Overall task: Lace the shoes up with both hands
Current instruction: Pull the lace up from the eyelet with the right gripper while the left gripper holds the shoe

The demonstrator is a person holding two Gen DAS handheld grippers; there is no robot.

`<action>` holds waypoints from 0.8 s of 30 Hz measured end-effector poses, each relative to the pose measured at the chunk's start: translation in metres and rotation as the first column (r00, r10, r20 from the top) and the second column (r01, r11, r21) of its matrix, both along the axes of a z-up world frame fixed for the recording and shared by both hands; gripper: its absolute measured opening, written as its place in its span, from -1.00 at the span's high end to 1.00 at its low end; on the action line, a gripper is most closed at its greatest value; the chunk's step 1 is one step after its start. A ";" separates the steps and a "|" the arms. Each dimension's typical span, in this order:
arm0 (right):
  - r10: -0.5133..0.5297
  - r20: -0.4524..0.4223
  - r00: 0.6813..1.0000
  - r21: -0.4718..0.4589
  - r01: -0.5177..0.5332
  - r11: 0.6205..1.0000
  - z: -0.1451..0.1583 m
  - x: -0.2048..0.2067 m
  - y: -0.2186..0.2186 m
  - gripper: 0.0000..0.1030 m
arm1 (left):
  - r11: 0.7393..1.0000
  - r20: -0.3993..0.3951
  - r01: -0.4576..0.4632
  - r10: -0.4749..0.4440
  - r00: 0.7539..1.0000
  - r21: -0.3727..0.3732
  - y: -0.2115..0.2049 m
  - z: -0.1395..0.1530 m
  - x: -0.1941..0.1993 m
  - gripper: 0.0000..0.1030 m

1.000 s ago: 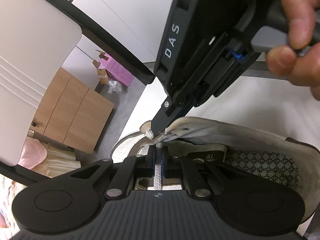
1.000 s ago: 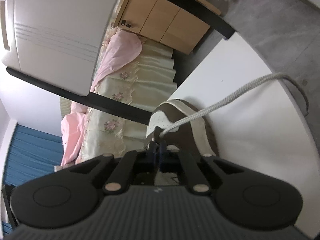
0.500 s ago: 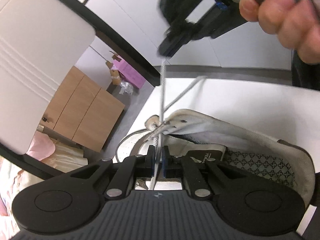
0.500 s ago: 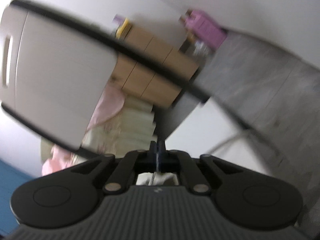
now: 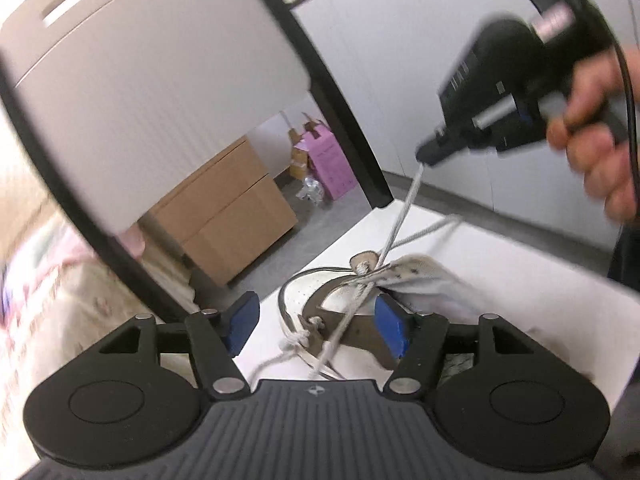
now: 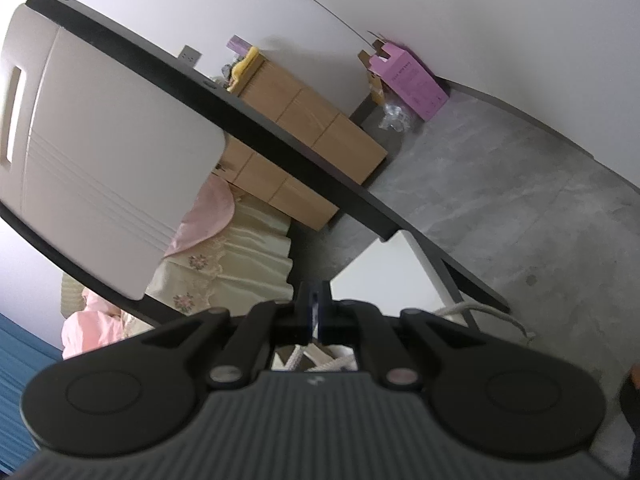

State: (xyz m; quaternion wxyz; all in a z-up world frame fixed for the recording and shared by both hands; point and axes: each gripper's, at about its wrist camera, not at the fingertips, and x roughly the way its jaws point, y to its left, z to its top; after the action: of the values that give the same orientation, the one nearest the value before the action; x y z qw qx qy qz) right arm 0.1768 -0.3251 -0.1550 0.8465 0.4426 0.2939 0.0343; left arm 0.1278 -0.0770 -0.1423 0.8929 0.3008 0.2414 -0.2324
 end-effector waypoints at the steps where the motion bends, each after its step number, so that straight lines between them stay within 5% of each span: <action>1: 0.002 -0.006 1.000 0.003 -0.002 1.000 -0.001 0.000 0.000 0.95 | 0.999 -0.015 -0.020 0.019 1.000 -0.029 0.002 0.000 -0.004 -0.41; 8: 0.012 -0.036 0.999 0.014 -0.011 1.000 -0.005 -0.002 0.000 0.95 | 0.981 -0.128 -0.147 0.131 0.983 -0.125 -0.005 -0.005 -0.012 -0.39; 11: 0.012 -0.033 0.999 0.027 -0.011 1.000 -0.005 -0.004 -0.001 0.95 | 0.964 -0.171 -0.227 0.203 0.964 -0.138 -0.005 -0.011 -0.007 -0.02; 13: -0.003 -0.034 0.999 0.055 0.005 0.998 -0.006 -0.006 -0.004 0.95 | 0.948 -0.225 -0.288 0.253 0.941 -0.135 -0.004 -0.021 0.002 0.42; 15: -0.032 -0.038 0.999 0.101 0.036 0.994 -0.008 -0.008 -0.010 0.95 | 0.936 -0.248 -0.326 0.286 0.925 -0.134 -0.004 -0.029 0.010 0.52; 24: -0.170 -0.018 0.985 0.072 0.170 0.983 0.002 -0.020 -0.043 0.95 | 0.929 -0.254 -0.348 0.308 0.917 -0.127 0.003 -0.034 0.012 0.55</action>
State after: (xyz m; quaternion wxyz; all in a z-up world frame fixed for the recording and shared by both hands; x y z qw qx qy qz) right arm 0.1570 -0.3677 -0.1535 0.8277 0.4972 0.2584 -0.0299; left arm 0.1397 -0.0740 -0.1760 0.9075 0.1499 0.3695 -0.1319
